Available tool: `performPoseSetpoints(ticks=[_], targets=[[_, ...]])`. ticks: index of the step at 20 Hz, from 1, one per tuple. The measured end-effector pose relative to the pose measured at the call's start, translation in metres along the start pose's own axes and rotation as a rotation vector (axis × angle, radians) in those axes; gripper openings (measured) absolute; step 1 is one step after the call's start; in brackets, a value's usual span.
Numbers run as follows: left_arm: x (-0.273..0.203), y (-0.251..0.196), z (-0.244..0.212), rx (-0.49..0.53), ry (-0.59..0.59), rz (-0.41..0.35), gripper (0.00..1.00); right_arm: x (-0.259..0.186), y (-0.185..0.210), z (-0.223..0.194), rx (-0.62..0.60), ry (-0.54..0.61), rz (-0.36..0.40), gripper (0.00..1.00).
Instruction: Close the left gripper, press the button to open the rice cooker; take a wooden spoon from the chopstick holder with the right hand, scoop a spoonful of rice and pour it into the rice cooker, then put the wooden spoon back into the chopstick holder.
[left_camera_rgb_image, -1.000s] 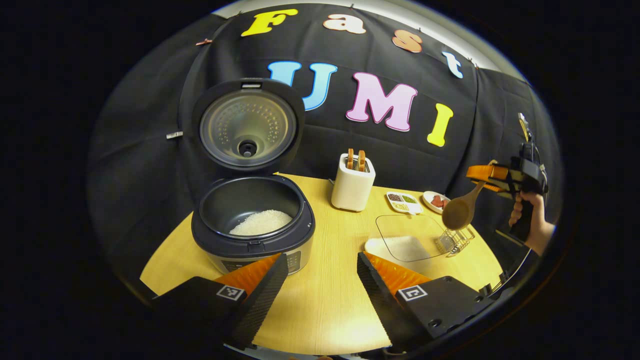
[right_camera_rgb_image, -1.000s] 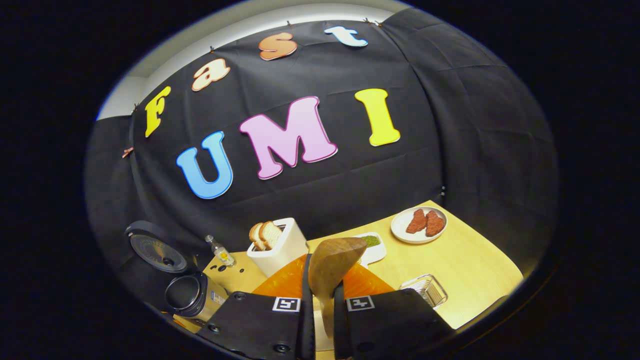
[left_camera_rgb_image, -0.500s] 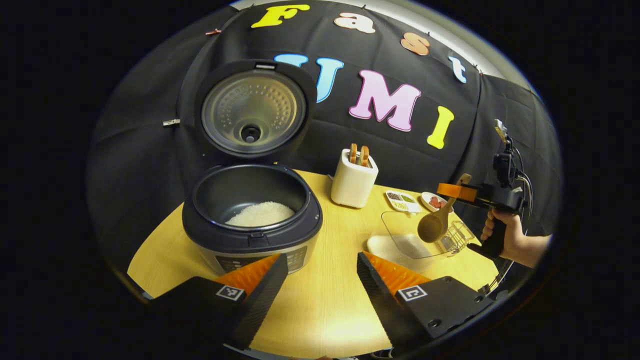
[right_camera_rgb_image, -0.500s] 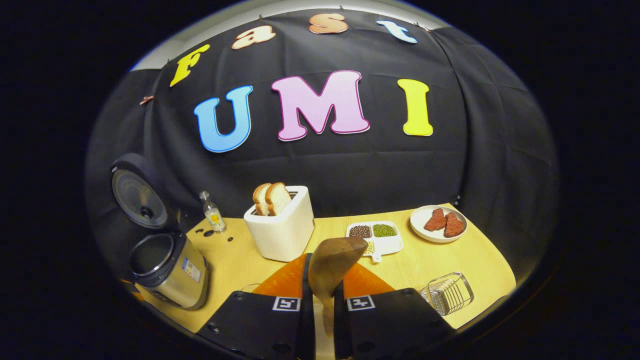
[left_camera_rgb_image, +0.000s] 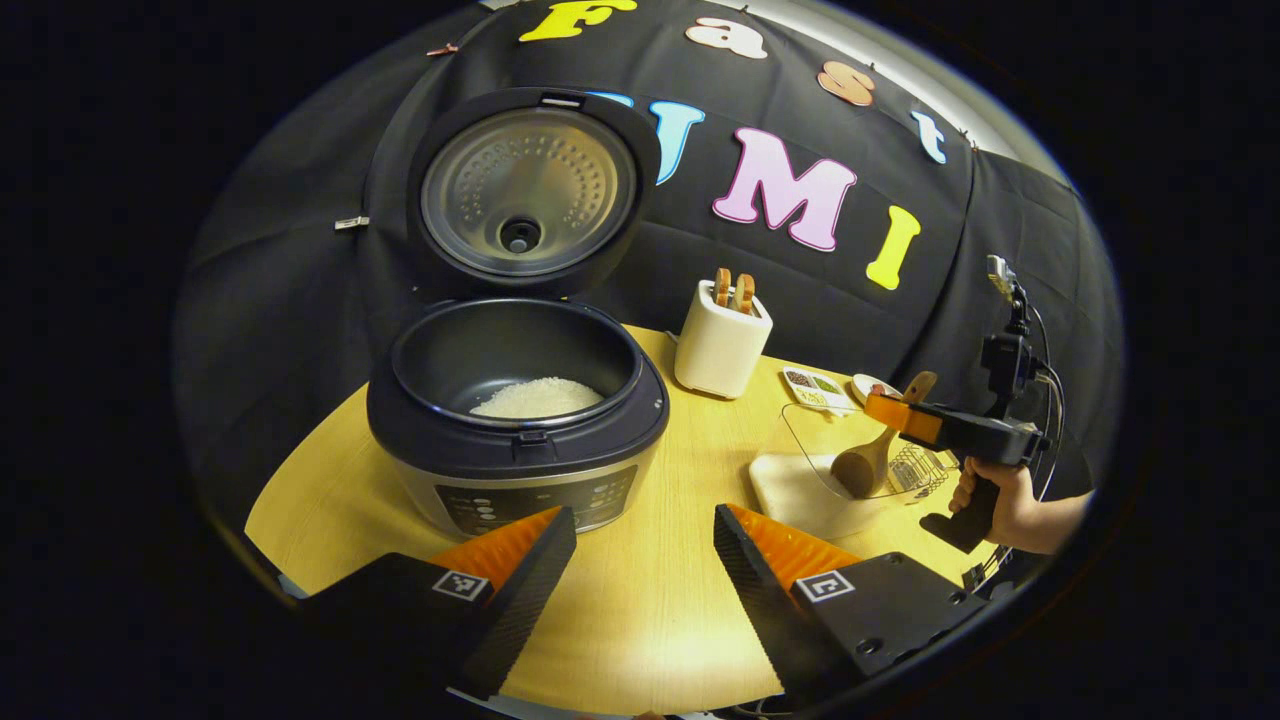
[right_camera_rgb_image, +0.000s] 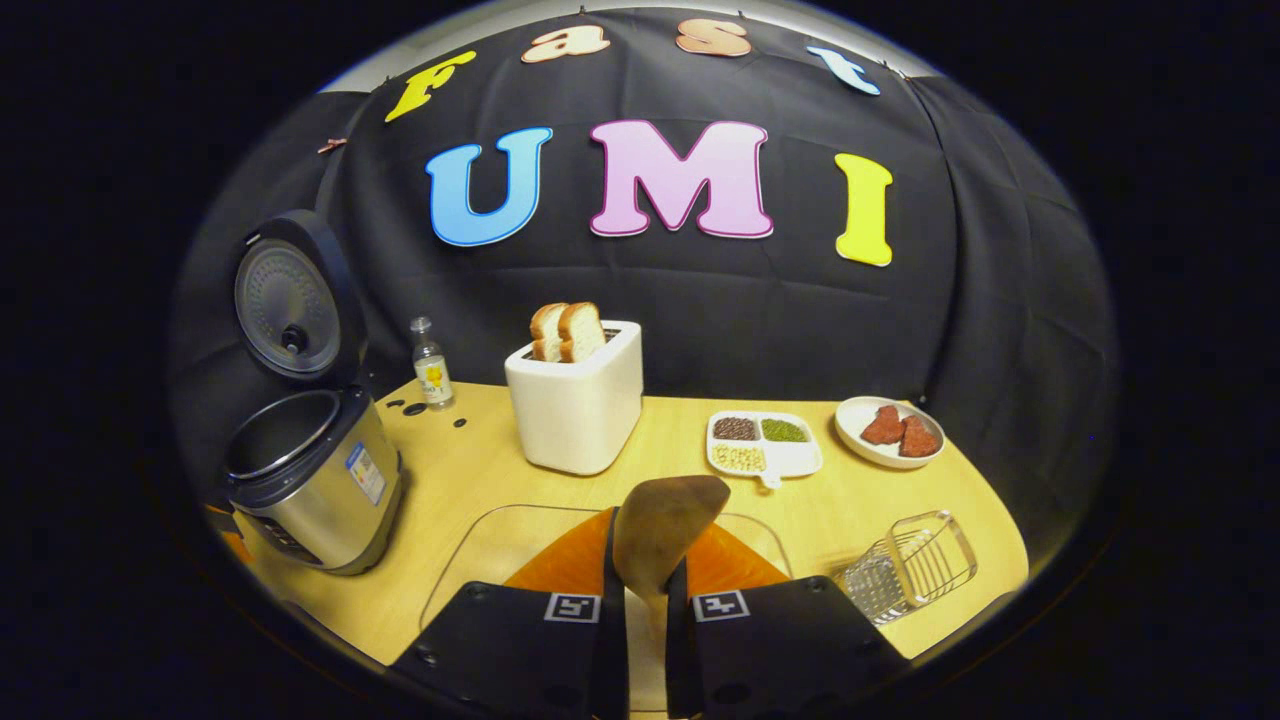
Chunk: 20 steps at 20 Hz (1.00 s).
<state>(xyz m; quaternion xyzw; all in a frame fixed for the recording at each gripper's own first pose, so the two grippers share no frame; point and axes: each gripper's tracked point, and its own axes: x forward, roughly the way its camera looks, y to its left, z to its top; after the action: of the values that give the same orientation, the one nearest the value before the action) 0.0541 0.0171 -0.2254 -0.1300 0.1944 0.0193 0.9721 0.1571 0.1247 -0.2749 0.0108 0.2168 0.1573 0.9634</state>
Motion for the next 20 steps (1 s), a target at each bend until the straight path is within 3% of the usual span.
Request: performPoseSetpoints(ticks=[7,15,20], targets=[[-0.007,0.012,-0.006,-0.025,0.006,0.021,0.96,-0.002,0.032,-0.012,0.249,0.088,0.027,0.19],[-0.010,0.017,-0.013,-0.024,0.019,0.033,0.96,-0.003,0.007,-0.020,0.731,0.190,-0.015,0.19],[-0.010,0.018,-0.001,-0.112,0.005,0.034,0.96,-0.015,-0.015,-0.024,0.941,0.191,-0.030,0.19]])
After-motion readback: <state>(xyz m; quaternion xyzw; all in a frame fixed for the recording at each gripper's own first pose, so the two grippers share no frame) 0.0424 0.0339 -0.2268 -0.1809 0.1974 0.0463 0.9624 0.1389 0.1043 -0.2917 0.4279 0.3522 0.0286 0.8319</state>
